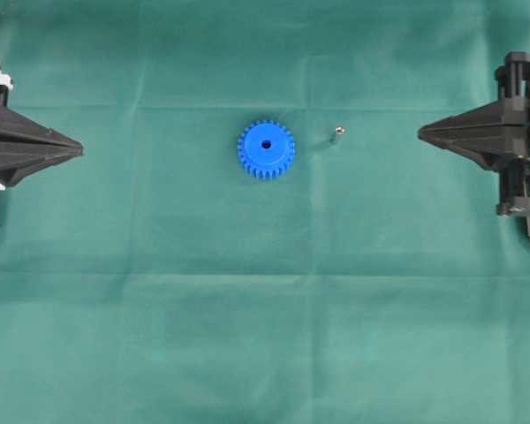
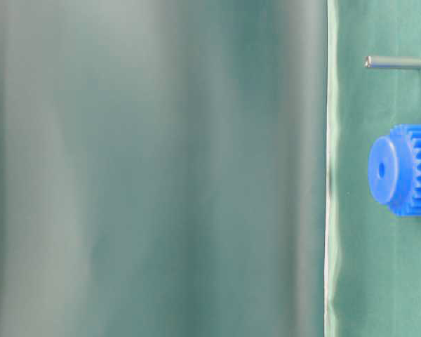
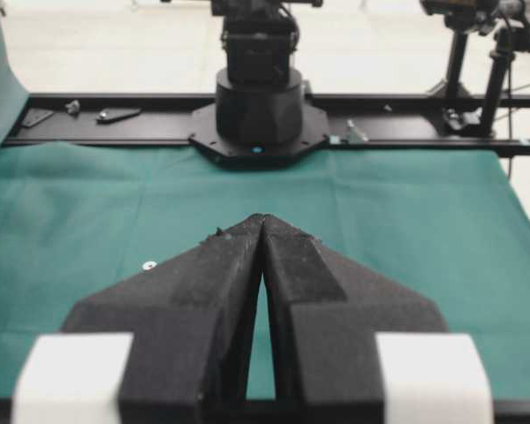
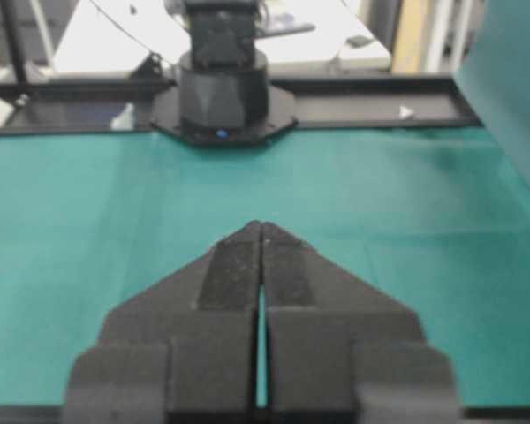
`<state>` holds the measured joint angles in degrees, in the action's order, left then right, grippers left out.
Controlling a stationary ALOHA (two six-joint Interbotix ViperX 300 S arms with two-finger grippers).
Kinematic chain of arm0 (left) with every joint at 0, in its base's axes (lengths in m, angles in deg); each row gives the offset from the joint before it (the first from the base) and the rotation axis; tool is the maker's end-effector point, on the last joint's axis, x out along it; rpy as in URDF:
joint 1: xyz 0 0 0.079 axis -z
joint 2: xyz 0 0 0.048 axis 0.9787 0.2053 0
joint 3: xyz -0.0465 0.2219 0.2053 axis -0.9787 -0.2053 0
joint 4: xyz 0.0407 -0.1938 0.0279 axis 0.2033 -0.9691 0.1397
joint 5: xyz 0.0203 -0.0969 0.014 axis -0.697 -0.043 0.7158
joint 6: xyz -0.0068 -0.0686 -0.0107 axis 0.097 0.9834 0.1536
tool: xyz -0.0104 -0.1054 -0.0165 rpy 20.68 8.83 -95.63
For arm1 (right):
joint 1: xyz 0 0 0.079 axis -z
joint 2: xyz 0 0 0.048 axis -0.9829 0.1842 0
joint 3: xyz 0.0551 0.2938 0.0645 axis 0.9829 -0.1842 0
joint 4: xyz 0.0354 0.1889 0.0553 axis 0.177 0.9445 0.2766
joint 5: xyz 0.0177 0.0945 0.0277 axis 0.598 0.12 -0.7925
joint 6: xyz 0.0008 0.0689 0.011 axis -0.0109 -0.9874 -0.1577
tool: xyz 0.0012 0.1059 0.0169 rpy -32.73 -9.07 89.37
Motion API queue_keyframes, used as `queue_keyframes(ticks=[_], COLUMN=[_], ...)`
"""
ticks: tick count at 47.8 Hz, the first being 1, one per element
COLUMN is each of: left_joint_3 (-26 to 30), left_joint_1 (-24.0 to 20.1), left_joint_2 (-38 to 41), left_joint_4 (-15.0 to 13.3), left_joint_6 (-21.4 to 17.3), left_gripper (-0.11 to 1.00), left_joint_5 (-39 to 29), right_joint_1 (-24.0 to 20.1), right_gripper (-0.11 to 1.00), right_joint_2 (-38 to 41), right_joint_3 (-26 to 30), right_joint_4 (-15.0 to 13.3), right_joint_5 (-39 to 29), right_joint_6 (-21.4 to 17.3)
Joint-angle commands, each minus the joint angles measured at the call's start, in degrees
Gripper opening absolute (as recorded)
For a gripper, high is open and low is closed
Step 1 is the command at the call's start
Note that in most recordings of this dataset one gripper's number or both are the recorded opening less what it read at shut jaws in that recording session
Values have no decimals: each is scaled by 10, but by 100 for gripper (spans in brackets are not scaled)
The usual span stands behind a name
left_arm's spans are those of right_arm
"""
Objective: Insert the shaft placed at a random location into the center hole of the medium gear at another random location.
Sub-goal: 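Move the open right gripper left toward the silver shaft, then lower the right gripper around the silver shaft and close on it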
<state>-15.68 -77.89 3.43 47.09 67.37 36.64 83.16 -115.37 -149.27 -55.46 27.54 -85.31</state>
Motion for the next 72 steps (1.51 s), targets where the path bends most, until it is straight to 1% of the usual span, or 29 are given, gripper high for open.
queue_keyframes(ticks=[1, 3, 12, 14, 15, 21, 32, 42, 45, 50, 61, 68, 72], left_joint_3=[14, 14, 14, 14, 14, 14, 13, 12, 11, 11, 11, 11, 11], left_joint_1=[1, 1, 1, 1, 1, 1, 1, 0, 0, -1, -2, -2, -2], left_joint_2=[2, 2, 2, 2, 2, 2, 2, 3, 3, 4, 4, 4, 5], left_joint_4=[1, 1, 2, 2, 2, 1, 1, 2, 1, 2, 2, 2, 2], left_joint_6=[-2, -2, -2, -2, -2, -2, -2, -3, -3, -3, -2, -2, -2], left_gripper=[0, 0, 0, 0, 0, 0, 0, 0, 0, 0, 0, 0, 0], left_joint_5=[3, 3, 2, 2, 3, 3, 2, 2, 2, 2, 2, 2, 2], right_joint_1=[9, 15, 37, 42, 44, 62, 88, 89, 90, 92, 97, 97, 97], right_gripper=[12, 22, 78, 88, 90, 83, 84, 84, 83, 83, 83, 83, 81], right_joint_2=[23, 40, 114, 138, 147, 207, 323, 417, 439, 476, 521, 527, 528], right_joint_3=[11, 10, 11, 11, 10, 10, 17, 24, 25, 28, 35, 39, 38], right_joint_4=[1, 1, 0, 0, 0, 1, 3, 20, 29, 36, 45, 46, 46], right_joint_5=[17, 20, 41, 53, 58, 92, 157, 212, 226, 245, 267, 268, 267], right_joint_6=[-4, -4, -2, 2, 4, 6, 6, 6, 6, 7, 7, 7, 7])
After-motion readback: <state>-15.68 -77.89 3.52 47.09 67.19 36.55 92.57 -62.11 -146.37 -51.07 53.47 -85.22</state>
